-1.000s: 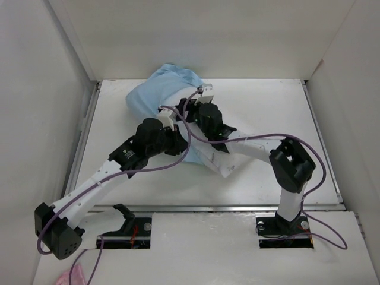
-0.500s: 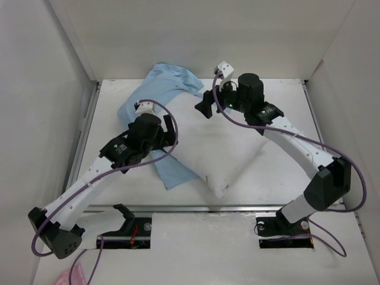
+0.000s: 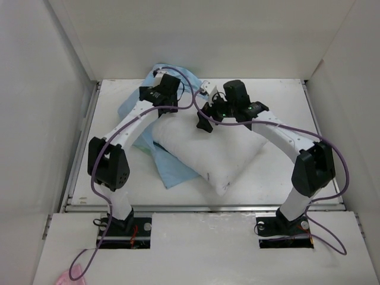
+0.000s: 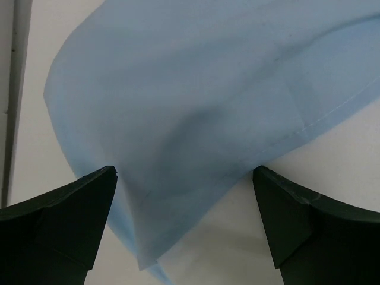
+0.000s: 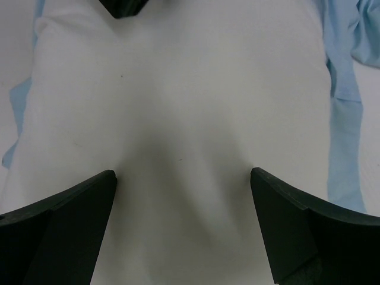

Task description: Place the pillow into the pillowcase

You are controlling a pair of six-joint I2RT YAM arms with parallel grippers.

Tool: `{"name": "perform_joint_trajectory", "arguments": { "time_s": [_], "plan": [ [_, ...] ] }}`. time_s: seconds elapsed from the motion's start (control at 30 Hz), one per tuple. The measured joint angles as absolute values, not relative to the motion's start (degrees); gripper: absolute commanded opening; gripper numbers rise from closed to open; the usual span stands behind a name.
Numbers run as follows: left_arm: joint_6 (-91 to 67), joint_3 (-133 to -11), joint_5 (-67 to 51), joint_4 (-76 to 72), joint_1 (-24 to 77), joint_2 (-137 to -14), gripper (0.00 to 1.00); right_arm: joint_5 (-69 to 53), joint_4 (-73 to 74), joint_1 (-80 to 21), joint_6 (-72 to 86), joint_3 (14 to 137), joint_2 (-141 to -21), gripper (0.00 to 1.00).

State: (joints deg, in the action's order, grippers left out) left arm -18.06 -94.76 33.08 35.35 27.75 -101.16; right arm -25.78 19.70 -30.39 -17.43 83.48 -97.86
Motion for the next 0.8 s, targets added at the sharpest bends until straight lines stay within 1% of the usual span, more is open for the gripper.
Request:
{"name": "perform_joint_trajectory", "arguments": {
  "time_s": [0.17,0.2,0.23,0.27,0.3,0.37,0.4,0.6,0.7,0.8],
  "plan": [
    [-11.86,-95.11,32.38,34.52,26.72,-103.37,1.00,-25.02,20.47,-30.35,-18.79,84.53,-97.86,1.00],
    [-11.03,-95.74,32.36,34.37,26.55,-103.37,0.93,-24.69,20.60,-30.33,-18.92,84.55,-97.84,1.00],
    [-10.68,-96.44,32.47,34.15,26.17,-103.57,0.82,-24.34,20.69,-30.33,-19.16,84.55,-97.86,1.00],
    [-10.50,-97.43,32.67,34.17,25.67,-103.90,0.66,-24.10,20.80,-30.33,-19.40,84.55,-97.84,1.00],
    [-10.50,-98.67,32.82,34.15,24.95,-104.42,0.30,-23.94,20.99,-30.33,-19.66,84.64,-97.86,1.00],
    [-10.20,-101.10,33.01,34.02,23.31,-105.73,0.07,-23.92,21.34,-30.33,-20.23,84.86,-97.86,1.00],
    [-10.31,-101.97,32.99,33.78,22.57,-106.30,0.00,-23.94,21.54,-30.33,-20.45,85.10,-97.93,1.00],
    [-9.82,-102.67,30.48,33.30,21.04,-107.59,0.00,-23.29,21.45,-32.21,-21.32,89.65,-101.08,1.00],
    [-8.73,-102.10,28.40,31.51,21.47,-106.63,0.00,-22.81,20.47,-35.05,-21.26,93.51,-105.62,1.00],
    [-7.44,-98.37,25.80,28.60,22.72,-102.76,0.00,-22.26,18.15,-37.36,-20.18,98.21,-112.07,1.00]
  ]
}}
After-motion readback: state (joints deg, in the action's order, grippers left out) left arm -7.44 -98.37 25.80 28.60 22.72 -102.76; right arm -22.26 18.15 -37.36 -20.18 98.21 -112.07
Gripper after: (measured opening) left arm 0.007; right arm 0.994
